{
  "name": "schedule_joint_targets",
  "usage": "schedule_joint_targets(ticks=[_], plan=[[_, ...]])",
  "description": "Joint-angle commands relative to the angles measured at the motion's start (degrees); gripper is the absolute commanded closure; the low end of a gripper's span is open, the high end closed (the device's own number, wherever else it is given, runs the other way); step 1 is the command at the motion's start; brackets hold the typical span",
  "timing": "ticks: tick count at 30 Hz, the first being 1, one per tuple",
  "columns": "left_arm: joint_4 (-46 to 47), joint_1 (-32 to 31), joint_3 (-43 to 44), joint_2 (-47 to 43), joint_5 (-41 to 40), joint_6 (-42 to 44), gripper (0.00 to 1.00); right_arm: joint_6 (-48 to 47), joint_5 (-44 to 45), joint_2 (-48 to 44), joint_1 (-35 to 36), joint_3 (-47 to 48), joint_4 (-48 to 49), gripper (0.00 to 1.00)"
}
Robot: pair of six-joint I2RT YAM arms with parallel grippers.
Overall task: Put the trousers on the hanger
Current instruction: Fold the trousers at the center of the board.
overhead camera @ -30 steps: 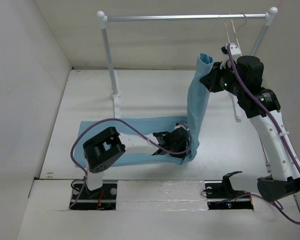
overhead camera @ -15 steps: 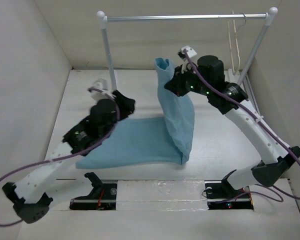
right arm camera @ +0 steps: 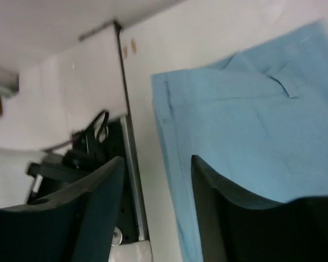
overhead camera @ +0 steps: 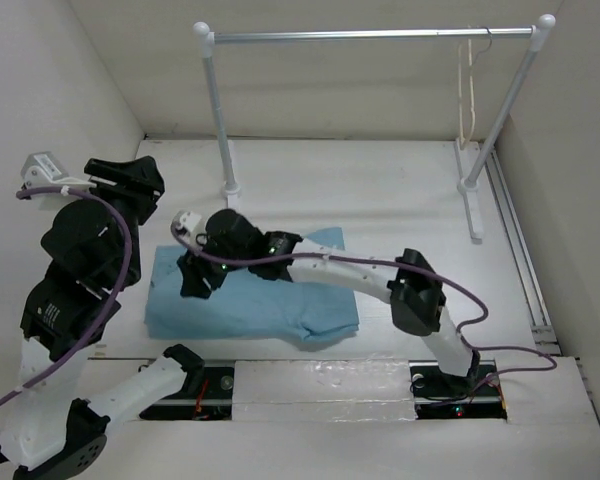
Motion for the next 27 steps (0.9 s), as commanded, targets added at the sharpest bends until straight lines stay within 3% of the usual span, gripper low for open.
schedule_joint_targets(ticks=[1, 2, 4, 8, 9, 10, 11, 12, 14, 15, 16, 17, 21, 27], plan=[[-5.34, 0.36, 1.02, -2.07, -6.87, -2.6, 0.54, -0.2, -5.3, -3.42, -0.77, -2.61, 4.63, 0.41], [-5.16, 0.36, 0.05, -2.69, -7.14, -1.39, 0.51, -0.12, -4.42, -8.74, -1.39, -6.58, 5.94, 0.34], [-7.0, 0.36, -2.05, -2.79, -5.49, -2.16, 0.46, -0.73, -5.29, -14.22, -4.1, -17.28, 8.06, 0.31], [-8.42, 0.36, -12.84, -0.33, 3.82, -5.41, 0.45, -4.07, -4.68, -27.75, -10.26, -34.59, 5.79, 0.4], [-5.89, 0.36, -16.36, 0.02, 6.37, -6.55, 0.44, -4.69, -3.98, -32.22, -11.93, -37.53, 2.56, 0.46], [-4.21, 0.36, -24.05, 0.72, 11.61, -7.43, 0.43, -5.56, -2.93, -34.0, -13.86, -40.26, 0.61, 0.64], [-2.37, 0.36, -27.95, 1.16, 13.67, -8.66, 0.44, -6.01, -1.7, -35.67, -18.66, -45.59, -0.54, 1.0], [1.57, 0.36, -31.21, 1.6, 15.95, -10.94, 0.43, -6.18, -1.77, -37.08, -21.49, -48.26, -1.24, 1.0], [5.72, 0.36, -40.09, 2.83, 21.4, -12.71, 0.43, -6.45, -3.78, -39.29, -29.38, -54.92, -0.29, 1.0], [10.26, 1.14, -42.65, 3.19, 23.51, -13.24, 0.43, -6.71, -4.93, -39.12, -31.52, -55.83, -0.28, 0.93], [11.7, 1.15, -46.41, 4.32, 27.01, -14.29, 0.43, -8.8, -5.81, -37.2, -33.11, -55.93, -2.2, 0.78], [14.67, 3.15, -50.71, 6.33, 30.0, -15.52, 0.44, -10.91, -7.47, -34.05, -34.86, -55.58, -5.7, 0.4], [19.08, 5.89, -55.58, 8.37, 32.31, -15.27, 0.44, -8.05, -7.14, -32.88, -34.36, -58.21, -2.59, 0.36], [24.36, 11.68, -61.21, 13.9, 34.07, -11.85, 0.44, -2.5, -1.26, -32.79, -36.99, -65.59, 2.7, 0.43]])
